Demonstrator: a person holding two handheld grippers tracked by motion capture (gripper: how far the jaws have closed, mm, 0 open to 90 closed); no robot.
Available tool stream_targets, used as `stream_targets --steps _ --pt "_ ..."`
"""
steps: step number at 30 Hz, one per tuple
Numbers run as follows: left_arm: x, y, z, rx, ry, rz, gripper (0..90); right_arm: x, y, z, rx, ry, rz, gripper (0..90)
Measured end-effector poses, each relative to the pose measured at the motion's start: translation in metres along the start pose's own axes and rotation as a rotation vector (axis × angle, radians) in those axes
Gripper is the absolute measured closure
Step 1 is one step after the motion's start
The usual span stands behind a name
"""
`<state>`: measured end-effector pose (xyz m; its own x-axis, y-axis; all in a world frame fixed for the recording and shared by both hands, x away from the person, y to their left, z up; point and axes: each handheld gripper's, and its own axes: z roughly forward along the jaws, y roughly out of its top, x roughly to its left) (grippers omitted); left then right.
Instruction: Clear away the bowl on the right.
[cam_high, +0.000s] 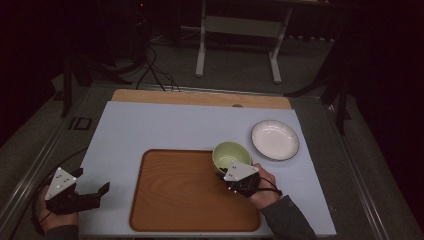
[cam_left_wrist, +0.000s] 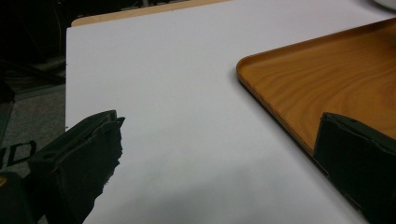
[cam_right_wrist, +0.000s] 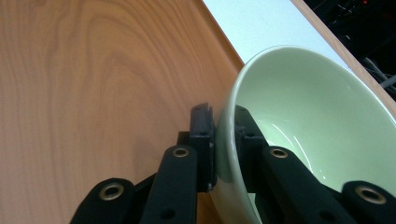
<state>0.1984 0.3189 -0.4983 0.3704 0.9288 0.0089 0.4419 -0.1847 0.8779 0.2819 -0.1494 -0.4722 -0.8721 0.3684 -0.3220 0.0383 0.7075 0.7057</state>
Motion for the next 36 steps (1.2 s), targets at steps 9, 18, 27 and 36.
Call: stream_targets --steps 9,18,27,36 --pt "0.0 0.0 -0.001 -0.006 0.004 -0.002 1.1 0.006 0.004 0.002 -0.008 0.016 -0.014 81.6" --pt "0.0 0.0 -0.001 -0.007 0.004 -0.002 1.1 0.012 0.007 0.005 -0.01 0.034 -0.025 81.5" --pt "0.0 0.0 -0.001 -0.007 0.004 -0.002 1.1 0.018 0.008 0.007 -0.013 0.051 -0.039 81.5" --pt "0.0 0.0 -0.001 -0.008 0.004 -0.002 1.1 0.024 0.01 0.009 -0.018 0.067 -0.048 81.4"
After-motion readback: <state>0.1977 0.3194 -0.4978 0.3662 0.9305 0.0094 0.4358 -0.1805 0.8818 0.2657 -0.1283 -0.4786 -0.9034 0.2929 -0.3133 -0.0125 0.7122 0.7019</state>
